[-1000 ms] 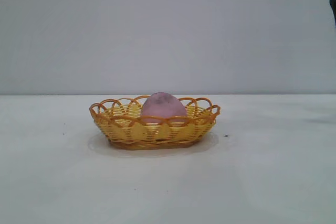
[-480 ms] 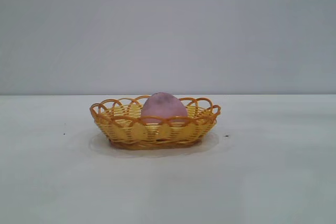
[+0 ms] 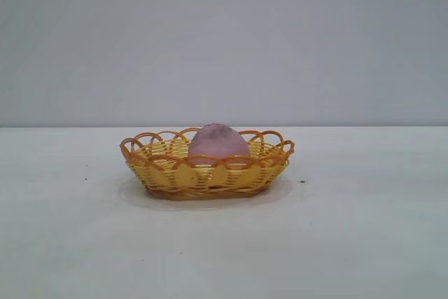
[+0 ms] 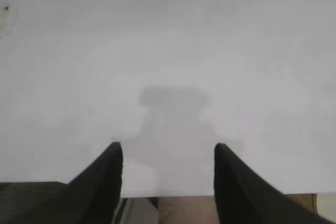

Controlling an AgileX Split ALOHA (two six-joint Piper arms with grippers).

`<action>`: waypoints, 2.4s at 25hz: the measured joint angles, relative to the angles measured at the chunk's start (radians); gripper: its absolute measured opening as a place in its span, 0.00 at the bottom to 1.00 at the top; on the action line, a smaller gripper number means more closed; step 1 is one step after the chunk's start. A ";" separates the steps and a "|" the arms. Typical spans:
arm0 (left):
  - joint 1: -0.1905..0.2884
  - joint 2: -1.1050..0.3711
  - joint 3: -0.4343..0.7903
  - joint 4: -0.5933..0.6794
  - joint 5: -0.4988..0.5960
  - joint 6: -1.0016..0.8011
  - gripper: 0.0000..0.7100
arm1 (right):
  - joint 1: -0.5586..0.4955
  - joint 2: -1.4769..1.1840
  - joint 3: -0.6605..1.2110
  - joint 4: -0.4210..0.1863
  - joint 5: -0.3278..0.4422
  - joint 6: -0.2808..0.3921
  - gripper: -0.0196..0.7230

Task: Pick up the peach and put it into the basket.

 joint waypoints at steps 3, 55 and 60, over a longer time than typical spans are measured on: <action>0.000 0.000 0.000 0.000 0.000 0.000 0.68 | 0.000 -0.161 0.069 -0.019 0.009 0.000 0.47; 0.000 0.000 0.000 0.000 0.000 0.000 0.68 | 0.070 -0.827 0.367 0.021 -0.100 0.069 0.47; 0.000 0.000 0.000 0.000 0.000 0.000 0.68 | 0.070 -0.827 0.367 0.021 -0.100 0.069 0.47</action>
